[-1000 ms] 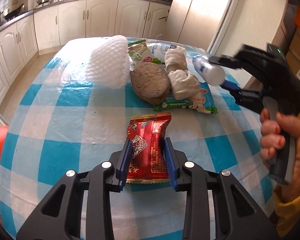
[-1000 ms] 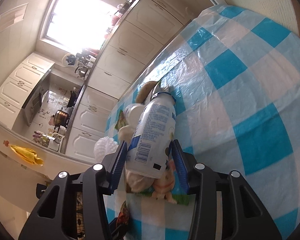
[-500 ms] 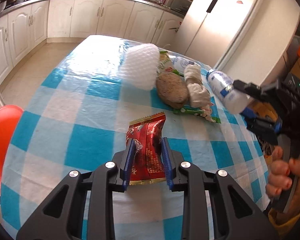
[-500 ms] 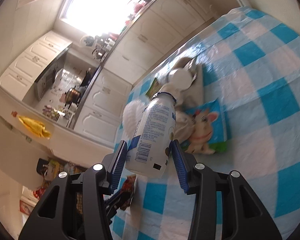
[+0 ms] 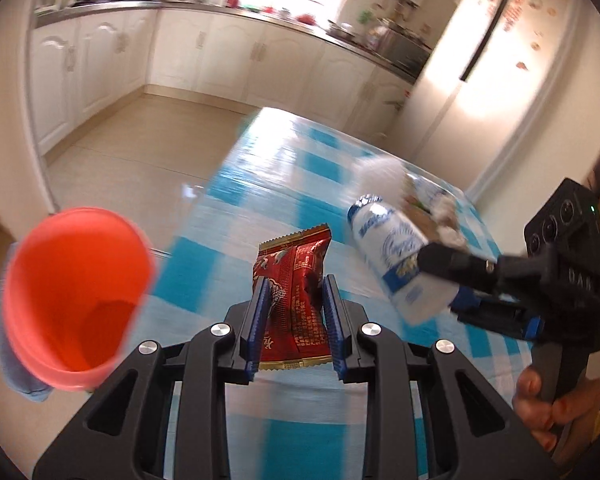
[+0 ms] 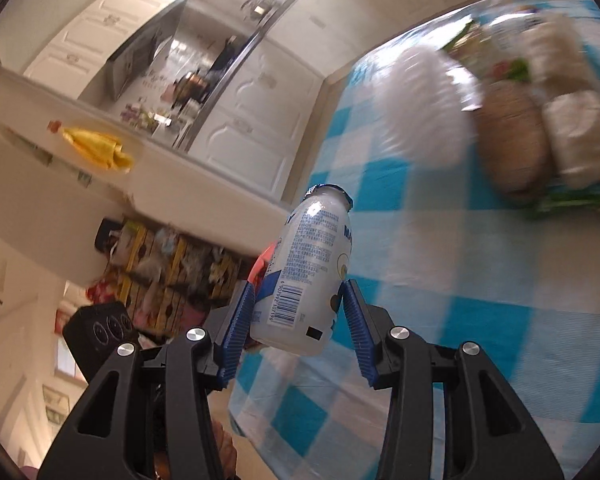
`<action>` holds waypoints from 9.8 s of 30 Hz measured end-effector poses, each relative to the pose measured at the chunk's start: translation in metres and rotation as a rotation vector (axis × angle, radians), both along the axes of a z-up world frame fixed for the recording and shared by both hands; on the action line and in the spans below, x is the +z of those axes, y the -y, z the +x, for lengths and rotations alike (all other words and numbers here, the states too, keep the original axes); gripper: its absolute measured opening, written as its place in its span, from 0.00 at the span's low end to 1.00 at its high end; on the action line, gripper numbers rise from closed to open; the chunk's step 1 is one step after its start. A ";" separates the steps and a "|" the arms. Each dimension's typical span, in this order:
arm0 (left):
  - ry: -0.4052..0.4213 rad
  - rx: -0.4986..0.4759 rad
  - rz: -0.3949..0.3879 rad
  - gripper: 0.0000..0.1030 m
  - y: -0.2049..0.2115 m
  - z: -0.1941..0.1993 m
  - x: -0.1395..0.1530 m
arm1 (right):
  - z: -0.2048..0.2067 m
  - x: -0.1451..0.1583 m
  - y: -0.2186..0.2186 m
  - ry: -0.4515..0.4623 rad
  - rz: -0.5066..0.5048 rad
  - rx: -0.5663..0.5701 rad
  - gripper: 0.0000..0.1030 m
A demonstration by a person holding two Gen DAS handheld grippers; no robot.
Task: Collect trash
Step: 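Carry the red wrapper and white bottle to the orange bucket and release both, then move both tools back over the table toward the white foam net, then grasp the white foam net with the left tool while the right tool grasps the beige cloth bundle, then carry the foam net and cloth bundle to the orange bucket and release both, then move both tools back over the table toward the brown flatbread, then grasp the round brown flatbread with the left tool and lift it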
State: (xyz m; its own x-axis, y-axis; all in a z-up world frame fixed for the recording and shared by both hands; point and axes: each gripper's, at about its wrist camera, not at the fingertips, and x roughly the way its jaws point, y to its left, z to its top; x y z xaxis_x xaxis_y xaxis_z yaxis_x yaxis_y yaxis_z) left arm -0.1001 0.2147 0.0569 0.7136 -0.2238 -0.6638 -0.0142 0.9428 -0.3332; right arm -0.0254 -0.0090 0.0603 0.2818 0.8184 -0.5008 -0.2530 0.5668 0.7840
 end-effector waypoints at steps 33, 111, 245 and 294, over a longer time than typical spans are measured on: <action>-0.193 0.447 0.043 0.65 -0.168 -0.011 -0.063 | 0.019 0.000 -0.130 0.115 -0.182 0.191 0.75; 0.009 -0.224 0.159 0.56 0.126 0.161 -0.016 | 0.077 -0.013 0.122 0.173 -0.420 -0.279 0.63; 0.015 -0.319 0.095 0.86 0.151 0.070 0.013 | -0.061 -0.012 0.187 0.184 -0.274 -0.465 0.79; -0.040 -0.234 0.015 0.60 0.155 0.130 -0.027 | 0.018 -0.015 0.167 0.196 -0.431 -0.290 0.79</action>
State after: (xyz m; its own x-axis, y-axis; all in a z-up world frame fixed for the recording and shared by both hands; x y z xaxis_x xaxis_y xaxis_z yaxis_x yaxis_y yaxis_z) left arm 0.0302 0.0601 0.0295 0.6160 -0.3704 -0.6952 0.1925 0.9266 -0.3231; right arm -0.0073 -0.1762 0.0454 0.5864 0.4264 -0.6887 -0.1571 0.8939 0.4198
